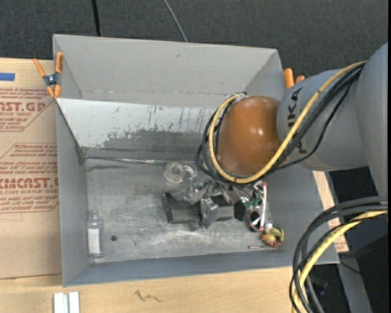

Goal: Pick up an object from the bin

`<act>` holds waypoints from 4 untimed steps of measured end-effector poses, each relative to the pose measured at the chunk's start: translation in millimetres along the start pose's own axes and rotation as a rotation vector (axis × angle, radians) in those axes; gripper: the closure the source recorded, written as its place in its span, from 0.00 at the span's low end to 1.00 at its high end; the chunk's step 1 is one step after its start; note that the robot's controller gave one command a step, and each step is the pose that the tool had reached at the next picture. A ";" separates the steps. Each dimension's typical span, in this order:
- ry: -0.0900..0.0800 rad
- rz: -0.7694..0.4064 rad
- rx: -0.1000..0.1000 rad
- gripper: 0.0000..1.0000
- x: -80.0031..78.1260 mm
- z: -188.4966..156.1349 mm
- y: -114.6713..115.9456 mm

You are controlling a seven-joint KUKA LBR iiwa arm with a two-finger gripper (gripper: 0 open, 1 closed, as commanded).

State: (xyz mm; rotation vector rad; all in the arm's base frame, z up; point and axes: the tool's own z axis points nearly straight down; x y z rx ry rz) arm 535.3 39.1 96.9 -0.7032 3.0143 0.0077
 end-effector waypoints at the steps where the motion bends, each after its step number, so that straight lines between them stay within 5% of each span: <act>1: 0.052 0.009 -0.009 1.00 -1.0 -31.4 -4.9; 4: 0.049 0.038 -0.007 1.00 -4.7 -83.2 -2.3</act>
Offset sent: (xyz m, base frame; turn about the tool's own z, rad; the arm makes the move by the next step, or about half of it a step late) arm -0.0018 -0.0006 0.0449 0.0108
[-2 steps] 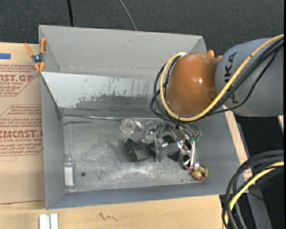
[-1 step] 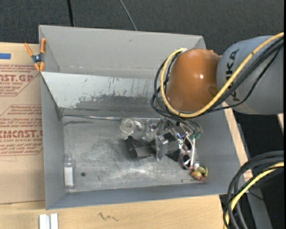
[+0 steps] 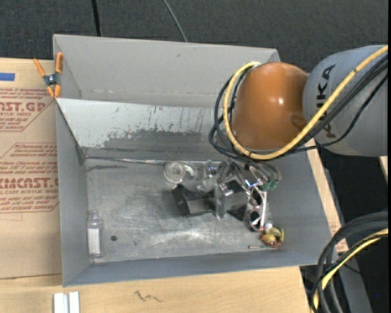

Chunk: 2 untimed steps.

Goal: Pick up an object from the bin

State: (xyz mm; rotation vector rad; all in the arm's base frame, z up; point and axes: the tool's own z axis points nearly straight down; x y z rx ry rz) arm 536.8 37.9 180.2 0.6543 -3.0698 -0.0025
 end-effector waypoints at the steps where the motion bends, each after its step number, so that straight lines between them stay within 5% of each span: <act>1: 0.002 0.007 0.000 1.00 -6.6 -5.5 2.9; 2: 0.005 0.016 -0.001 1.00 -8.0 -61.7 3.4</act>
Offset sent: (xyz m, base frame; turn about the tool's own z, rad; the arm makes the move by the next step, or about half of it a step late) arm 0.0085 0.0045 0.1327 0.0274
